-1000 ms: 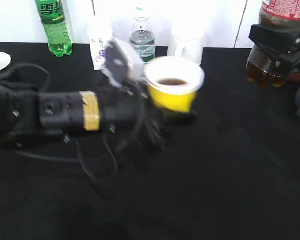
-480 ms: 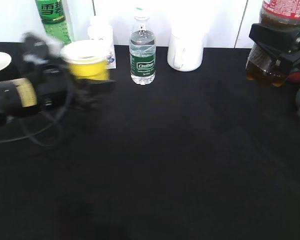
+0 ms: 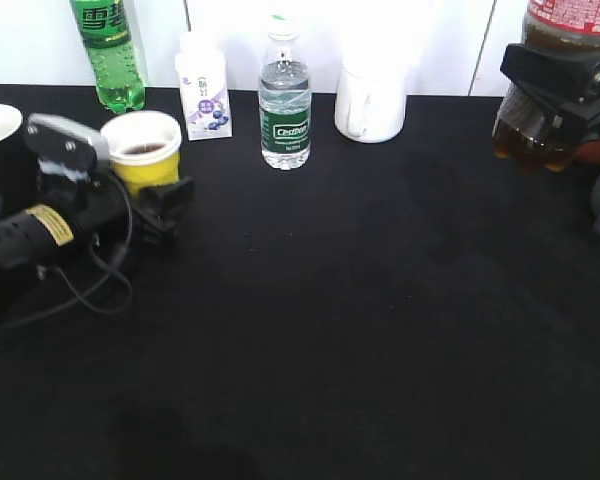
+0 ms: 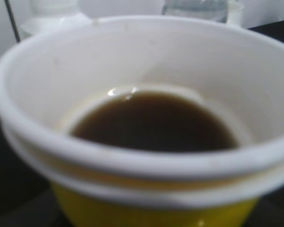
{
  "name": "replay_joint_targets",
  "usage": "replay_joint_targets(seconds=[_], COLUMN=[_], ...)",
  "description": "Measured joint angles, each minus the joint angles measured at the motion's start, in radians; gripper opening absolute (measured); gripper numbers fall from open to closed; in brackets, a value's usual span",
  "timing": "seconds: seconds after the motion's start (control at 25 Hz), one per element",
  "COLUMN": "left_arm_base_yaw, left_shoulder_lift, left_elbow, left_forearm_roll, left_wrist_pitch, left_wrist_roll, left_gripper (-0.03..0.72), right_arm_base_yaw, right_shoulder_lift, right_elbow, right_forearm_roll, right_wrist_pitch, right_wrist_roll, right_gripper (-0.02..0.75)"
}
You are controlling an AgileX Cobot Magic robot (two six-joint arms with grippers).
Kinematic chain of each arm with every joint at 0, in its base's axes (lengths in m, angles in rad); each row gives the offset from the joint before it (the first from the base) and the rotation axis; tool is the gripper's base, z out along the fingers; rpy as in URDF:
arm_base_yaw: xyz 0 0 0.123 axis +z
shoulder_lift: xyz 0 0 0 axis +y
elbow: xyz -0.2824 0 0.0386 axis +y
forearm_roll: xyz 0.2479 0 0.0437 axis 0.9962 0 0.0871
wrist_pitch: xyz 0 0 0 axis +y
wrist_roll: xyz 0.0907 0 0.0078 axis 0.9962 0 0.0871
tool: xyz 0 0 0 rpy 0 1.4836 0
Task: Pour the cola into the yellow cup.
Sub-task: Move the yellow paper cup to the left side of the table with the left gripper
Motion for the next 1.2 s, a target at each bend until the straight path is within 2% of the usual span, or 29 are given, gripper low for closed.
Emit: replay_joint_targets(seconds=[0.52, 0.68, 0.76, 0.88, 0.96, 1.08, 1.2], left_arm_base_yaw=[0.000, -0.002, -0.002, -0.002, -0.001, -0.001, -0.001], left_shoulder_lift=[0.048, 0.045, 0.043, 0.011, -0.024, -0.075, -0.142], left_elbow=[0.000, 0.000, 0.005, 0.093, 0.151, 0.228, 0.306], left_forearm_roll=[-0.009, -0.018, -0.035, -0.111, -0.125, -0.128, -0.128], left_wrist_pitch=[-0.005, 0.013, 0.013, -0.035, -0.041, -0.038, -0.017], left_wrist_roll=[0.007, 0.008, 0.008, 0.011, 0.011, 0.011, 0.011], left_gripper=[0.453, 0.586, 0.599, 0.603, 0.603, 0.603, 0.603], right_arm_base_yaw=[0.000, 0.000, 0.000, 0.000, 0.000, 0.000, 0.000], right_shoulder_lift=[0.000, 0.000, 0.000, 0.000, 0.003, 0.095, 0.267], right_elbow=[0.000, 0.000, 0.000, 0.000, 0.000, -0.001, -0.005], right_forearm_roll=[0.003, 0.003, 0.003, 0.004, 0.012, 0.113, 0.209], right_wrist_pitch=[0.014, 0.015, 0.017, 0.066, 0.067, 0.060, -0.086], right_wrist_roll=[0.000, 0.000, 0.000, 0.000, 0.000, -0.012, -0.113], right_gripper=[0.406, 0.406, 0.406, 0.406, 0.406, 0.406, 0.406])
